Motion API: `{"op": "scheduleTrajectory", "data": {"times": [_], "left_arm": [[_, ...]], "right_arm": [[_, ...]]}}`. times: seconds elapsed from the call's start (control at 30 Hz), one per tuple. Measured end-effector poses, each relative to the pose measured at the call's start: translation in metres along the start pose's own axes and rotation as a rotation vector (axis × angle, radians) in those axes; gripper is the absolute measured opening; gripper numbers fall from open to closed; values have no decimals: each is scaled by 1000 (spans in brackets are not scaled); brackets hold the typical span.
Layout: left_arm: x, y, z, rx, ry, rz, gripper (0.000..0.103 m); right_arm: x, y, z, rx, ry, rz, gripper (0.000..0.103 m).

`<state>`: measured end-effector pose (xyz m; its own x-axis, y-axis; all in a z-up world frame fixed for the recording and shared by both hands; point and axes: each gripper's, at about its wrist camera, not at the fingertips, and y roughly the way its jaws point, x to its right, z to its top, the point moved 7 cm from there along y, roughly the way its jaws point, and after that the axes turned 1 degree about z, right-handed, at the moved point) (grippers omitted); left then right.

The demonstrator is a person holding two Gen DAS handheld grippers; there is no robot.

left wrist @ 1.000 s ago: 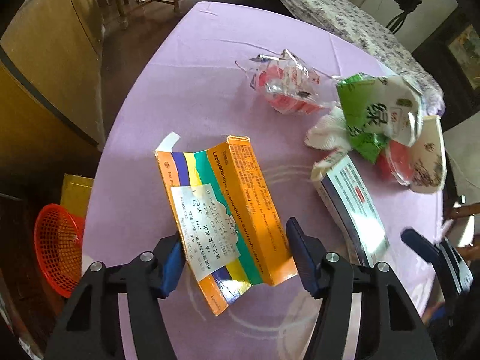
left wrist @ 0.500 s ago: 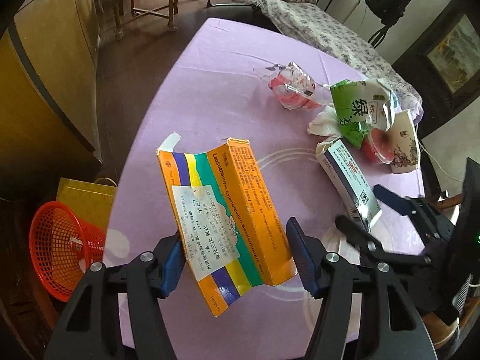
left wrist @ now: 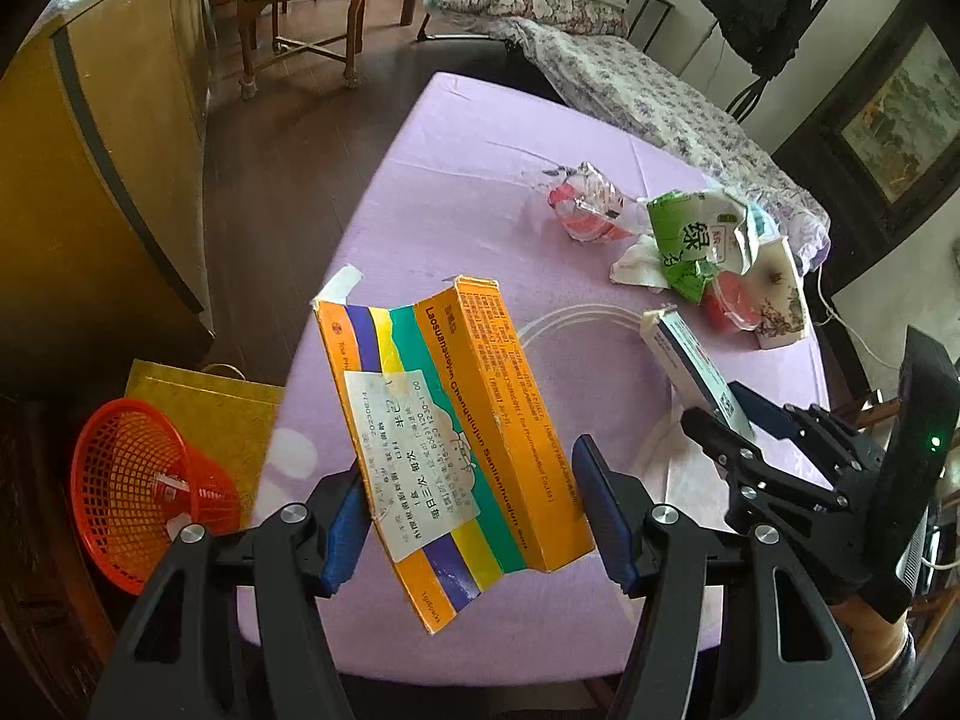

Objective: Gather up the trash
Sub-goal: 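Carry both boxes in the tools over the red wastebasket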

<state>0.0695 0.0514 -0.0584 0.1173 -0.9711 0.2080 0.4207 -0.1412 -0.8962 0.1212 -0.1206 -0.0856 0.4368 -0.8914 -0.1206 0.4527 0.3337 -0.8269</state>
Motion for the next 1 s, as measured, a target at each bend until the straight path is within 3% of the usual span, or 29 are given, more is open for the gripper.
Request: {"op": "scheduleTrajectory", "data": {"times": [0.2, 0.5, 1.0], "left_arm": [[-14, -23, -3, 35, -20, -11, 63], [-57, -56, 2, 93, -92, -8, 63], [-190, -81, -19, 129, -286, 58, 63]], "right_arm": [[-19, -12, 0, 31, 12, 37, 45], [-58, -17, 4, 10, 17, 138, 45], [-201, -13, 53, -12, -245, 249, 45]]}}
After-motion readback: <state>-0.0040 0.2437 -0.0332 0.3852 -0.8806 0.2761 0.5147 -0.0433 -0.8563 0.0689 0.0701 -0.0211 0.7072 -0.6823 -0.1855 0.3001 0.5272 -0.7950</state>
